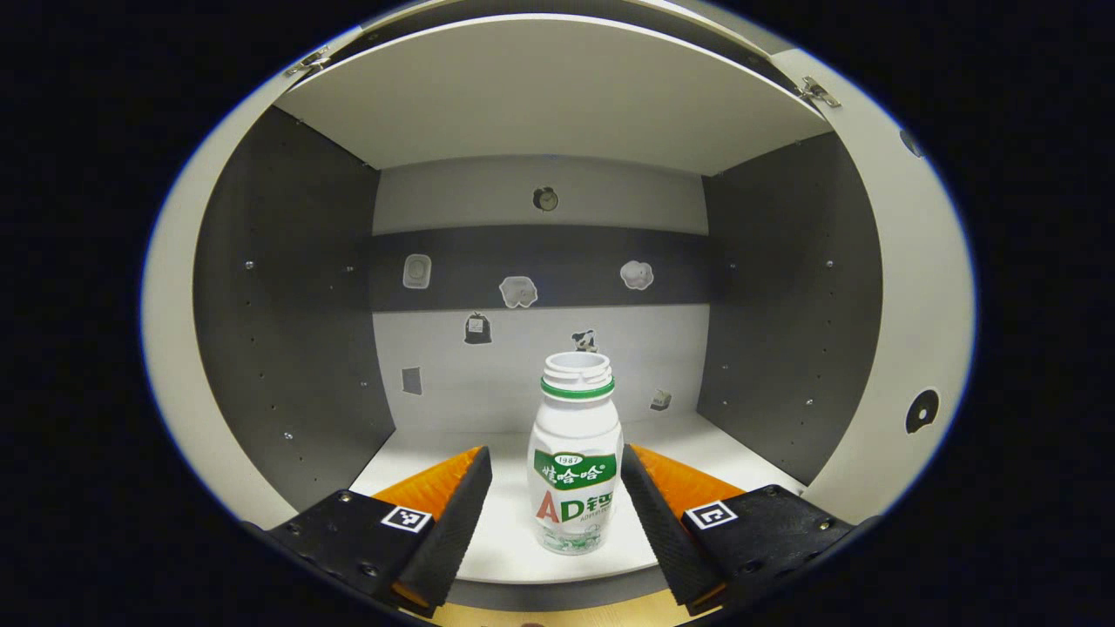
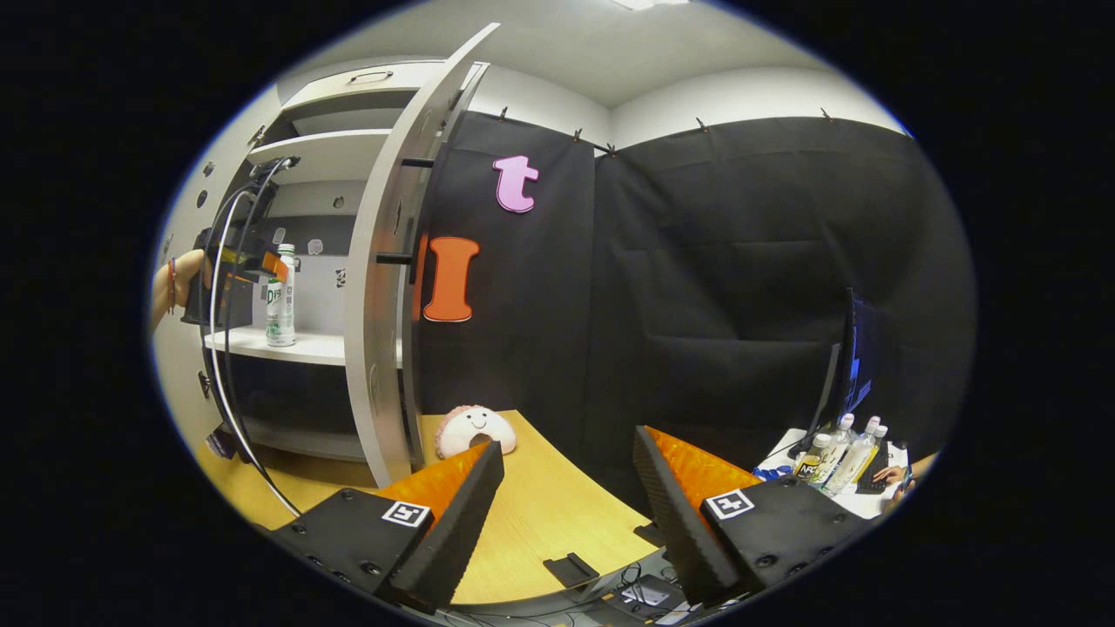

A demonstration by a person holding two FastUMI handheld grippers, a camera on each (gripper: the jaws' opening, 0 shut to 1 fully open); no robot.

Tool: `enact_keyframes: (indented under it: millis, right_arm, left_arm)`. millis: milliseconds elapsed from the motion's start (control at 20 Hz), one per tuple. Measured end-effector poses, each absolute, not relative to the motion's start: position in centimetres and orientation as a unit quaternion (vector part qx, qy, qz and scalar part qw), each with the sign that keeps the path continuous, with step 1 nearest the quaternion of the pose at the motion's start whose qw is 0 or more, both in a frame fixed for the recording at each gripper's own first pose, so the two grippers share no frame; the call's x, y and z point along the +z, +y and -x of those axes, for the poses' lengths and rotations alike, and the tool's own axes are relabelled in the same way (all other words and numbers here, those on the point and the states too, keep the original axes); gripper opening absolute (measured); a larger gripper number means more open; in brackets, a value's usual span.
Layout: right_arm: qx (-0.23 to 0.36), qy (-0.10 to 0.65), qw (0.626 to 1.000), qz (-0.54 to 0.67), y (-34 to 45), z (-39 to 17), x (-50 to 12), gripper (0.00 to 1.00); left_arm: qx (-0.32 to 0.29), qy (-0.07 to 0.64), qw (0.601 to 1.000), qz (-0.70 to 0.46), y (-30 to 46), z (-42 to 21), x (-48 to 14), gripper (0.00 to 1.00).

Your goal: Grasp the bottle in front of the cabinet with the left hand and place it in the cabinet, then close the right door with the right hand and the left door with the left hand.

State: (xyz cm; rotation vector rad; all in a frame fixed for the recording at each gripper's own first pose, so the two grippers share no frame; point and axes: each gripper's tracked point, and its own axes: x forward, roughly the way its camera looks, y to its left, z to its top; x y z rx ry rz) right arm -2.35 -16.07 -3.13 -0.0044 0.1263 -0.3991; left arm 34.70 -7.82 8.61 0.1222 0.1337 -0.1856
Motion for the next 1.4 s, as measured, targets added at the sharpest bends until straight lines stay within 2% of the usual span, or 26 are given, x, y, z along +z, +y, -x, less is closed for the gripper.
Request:
enact_keyframes:
  millis: [550,1400]
  right_arm:
    - [-0.174,0.045,0.984,0.004,-16.1,-0.6,-1.6,0.98]
    - [-0.108,0.061,0.992,-0.021,-13.1,-7.1,-3.7,0.99]
  left_arm:
    - [-0.068,0.018,0.997,-0.026,-1.7,-24.4,12.5,0.91]
    - [0.022,0.006,1.0,0.003,9.5,-7.4,10.3,0.93]
